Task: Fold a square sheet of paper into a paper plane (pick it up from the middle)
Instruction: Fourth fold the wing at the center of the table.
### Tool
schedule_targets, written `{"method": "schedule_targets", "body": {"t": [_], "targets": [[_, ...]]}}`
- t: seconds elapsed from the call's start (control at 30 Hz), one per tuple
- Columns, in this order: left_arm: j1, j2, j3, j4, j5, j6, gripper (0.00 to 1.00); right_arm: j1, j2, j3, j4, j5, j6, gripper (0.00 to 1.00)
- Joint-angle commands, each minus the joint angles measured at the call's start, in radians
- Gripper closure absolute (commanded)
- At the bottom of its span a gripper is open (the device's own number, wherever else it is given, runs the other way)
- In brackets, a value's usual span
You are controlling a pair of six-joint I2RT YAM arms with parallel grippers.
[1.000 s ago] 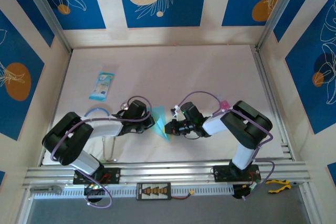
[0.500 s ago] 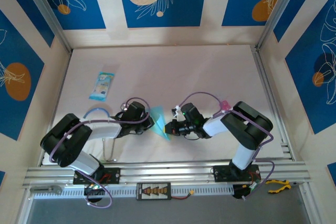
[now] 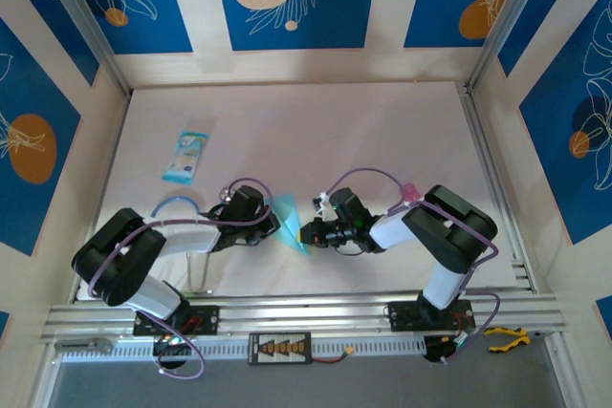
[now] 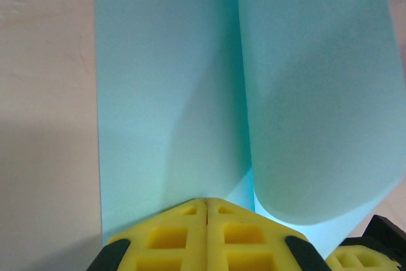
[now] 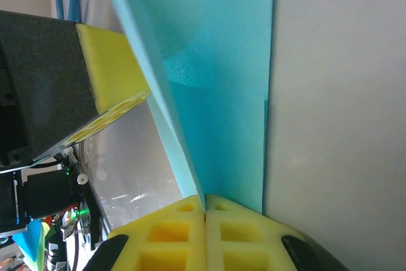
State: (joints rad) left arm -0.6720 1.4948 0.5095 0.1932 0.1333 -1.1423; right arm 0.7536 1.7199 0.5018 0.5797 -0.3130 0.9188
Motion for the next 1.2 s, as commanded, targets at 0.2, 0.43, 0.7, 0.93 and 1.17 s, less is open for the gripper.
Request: {"method": "schedule_targets", "body": {"t": [0.2,0.43,0.7,0.93,1.17], "targets": [[0.002,-0.052,0.008,0.017,0.018,0.143,0.86,0.0,0.041,-0.002,-0.018,-0.052,0.011,0.99],[0.002,-0.026,0.012,0.131,0.092,0.168,0.87,-0.006,0.044,-0.004,-0.017,-0.054,0.015,0.99],[0.003,0.049,0.047,0.179,0.124,0.165,0.87,-0.011,0.043,-0.01,-0.017,-0.056,0.017,0.99],[0.002,0.103,0.06,0.218,0.125,0.145,0.87,-0.016,0.046,-0.013,-0.015,-0.062,0.015,0.99],[0.003,0.123,0.068,0.207,0.109,0.139,0.87,-0.022,0.045,-0.018,-0.017,-0.07,0.015,0.99]]}}
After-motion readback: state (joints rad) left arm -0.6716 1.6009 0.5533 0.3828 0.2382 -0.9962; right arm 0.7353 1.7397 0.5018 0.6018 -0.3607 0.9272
